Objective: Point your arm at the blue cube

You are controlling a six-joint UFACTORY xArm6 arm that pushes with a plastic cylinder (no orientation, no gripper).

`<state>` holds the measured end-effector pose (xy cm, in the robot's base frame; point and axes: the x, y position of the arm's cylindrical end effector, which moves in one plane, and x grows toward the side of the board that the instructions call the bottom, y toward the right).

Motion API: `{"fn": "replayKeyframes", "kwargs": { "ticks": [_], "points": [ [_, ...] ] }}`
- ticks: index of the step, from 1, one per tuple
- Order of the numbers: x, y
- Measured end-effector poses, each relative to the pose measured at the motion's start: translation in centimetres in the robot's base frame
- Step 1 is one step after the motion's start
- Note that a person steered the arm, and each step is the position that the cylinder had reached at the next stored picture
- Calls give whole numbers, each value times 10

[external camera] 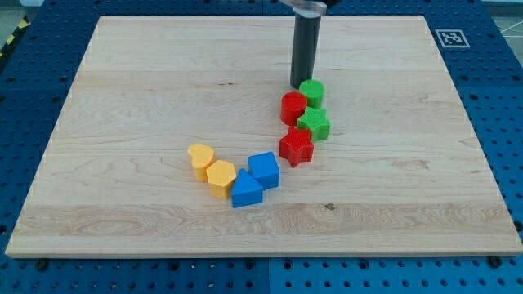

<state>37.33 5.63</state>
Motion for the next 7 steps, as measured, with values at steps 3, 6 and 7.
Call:
{"fn": "replayKeyframes", "kwargs": {
  "ticks": [3,6,7],
  "points": [
    [-44,0],
    [-15,-53],
    [10,-69]
  ]
}}
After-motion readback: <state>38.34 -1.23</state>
